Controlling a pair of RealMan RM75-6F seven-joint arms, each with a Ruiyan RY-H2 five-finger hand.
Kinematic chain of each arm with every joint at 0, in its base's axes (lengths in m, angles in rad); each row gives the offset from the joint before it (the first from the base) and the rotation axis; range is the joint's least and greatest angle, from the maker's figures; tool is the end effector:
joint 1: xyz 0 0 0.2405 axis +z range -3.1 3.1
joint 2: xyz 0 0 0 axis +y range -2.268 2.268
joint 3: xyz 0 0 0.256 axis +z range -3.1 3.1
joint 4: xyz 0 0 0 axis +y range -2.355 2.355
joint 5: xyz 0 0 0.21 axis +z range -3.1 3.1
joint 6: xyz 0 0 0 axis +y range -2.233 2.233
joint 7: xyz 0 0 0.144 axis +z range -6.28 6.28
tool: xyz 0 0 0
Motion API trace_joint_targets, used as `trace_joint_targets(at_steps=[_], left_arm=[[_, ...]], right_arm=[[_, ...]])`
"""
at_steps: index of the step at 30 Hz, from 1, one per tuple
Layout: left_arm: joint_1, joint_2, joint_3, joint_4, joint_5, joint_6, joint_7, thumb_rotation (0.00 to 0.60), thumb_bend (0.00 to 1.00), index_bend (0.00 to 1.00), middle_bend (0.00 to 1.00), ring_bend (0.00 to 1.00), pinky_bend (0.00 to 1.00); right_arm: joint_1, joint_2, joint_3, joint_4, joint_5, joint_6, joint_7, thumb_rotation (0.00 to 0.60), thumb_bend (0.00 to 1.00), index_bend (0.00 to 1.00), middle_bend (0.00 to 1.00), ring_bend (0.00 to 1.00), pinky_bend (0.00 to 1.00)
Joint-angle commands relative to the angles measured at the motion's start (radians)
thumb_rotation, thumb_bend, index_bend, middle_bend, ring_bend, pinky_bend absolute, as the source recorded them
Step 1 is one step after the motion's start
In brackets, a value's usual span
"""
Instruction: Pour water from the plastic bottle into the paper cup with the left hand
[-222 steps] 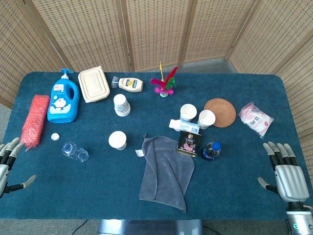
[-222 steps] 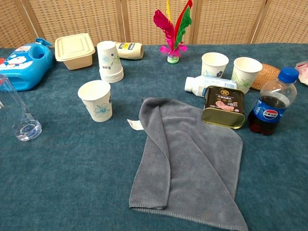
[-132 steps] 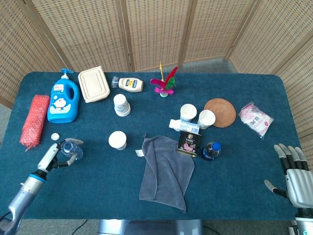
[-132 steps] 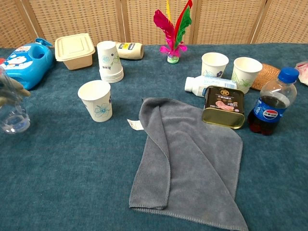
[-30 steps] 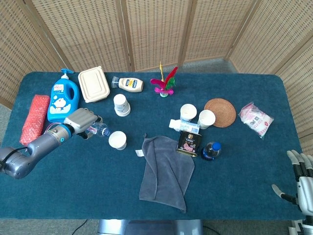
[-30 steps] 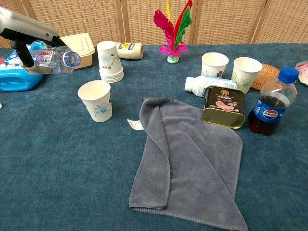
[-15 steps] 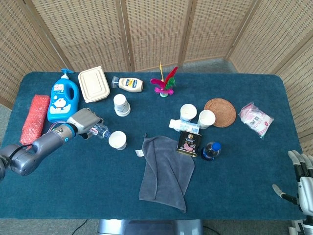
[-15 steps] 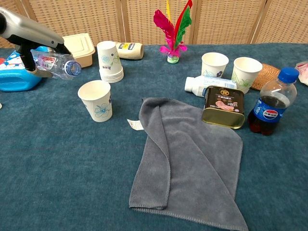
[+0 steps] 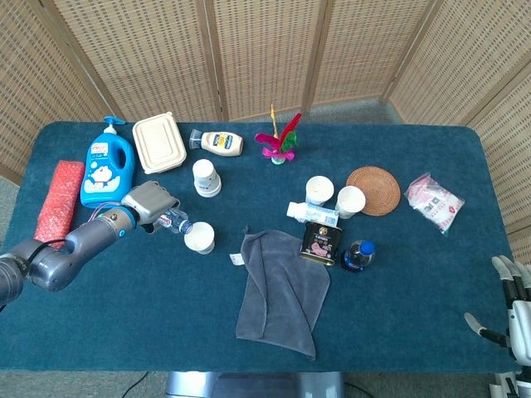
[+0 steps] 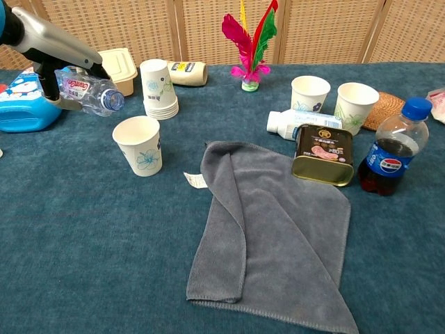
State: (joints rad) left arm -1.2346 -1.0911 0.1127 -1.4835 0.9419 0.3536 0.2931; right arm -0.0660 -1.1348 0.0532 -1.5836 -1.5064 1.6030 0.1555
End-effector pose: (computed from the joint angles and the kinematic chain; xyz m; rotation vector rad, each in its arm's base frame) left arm -0.1430 0.4143 0.0812 -2.2579 -0.6947 -0.2066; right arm -0.3310 -0.1328 0.1724 1.1850 -0.9923 0.9797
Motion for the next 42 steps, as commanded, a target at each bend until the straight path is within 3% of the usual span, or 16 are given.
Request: trace_joint_targets(at_steps=[1, 16, 42], left_arm=[[-0.026, -0.005, 0.023, -0.004, -0.029, 0.003, 0.021, 0.6, 0.63, 0.36, 0.38, 0.36, 0.41], [-0.137, -0.013, 0.129, -0.025, -0.154, 0.036, 0.099, 0.6, 0.64, 0.37, 0.39, 0.37, 0.41], [-0.243, -0.015, 0.243, -0.068, -0.246, 0.091, 0.186, 0.6, 0.64, 0.4, 0.4, 0.37, 0.41]], right_arm=[[-0.001, -0.003, 0.001, 0.006, 0.002, 0.0, 0.006, 0.6, 0.19, 0.0, 0.0, 0.0, 0.0], [-0.005, -0.01, 0.004, 0.028, 0.008, -0.001, 0.031, 0.6, 0.19, 0.0, 0.0, 0.0, 0.0], [-0.013, -0.016, 0.005, 0.044, 0.007, 0.002, 0.052, 0.6, 0.19, 0.0, 0.0, 0.0, 0.0]])
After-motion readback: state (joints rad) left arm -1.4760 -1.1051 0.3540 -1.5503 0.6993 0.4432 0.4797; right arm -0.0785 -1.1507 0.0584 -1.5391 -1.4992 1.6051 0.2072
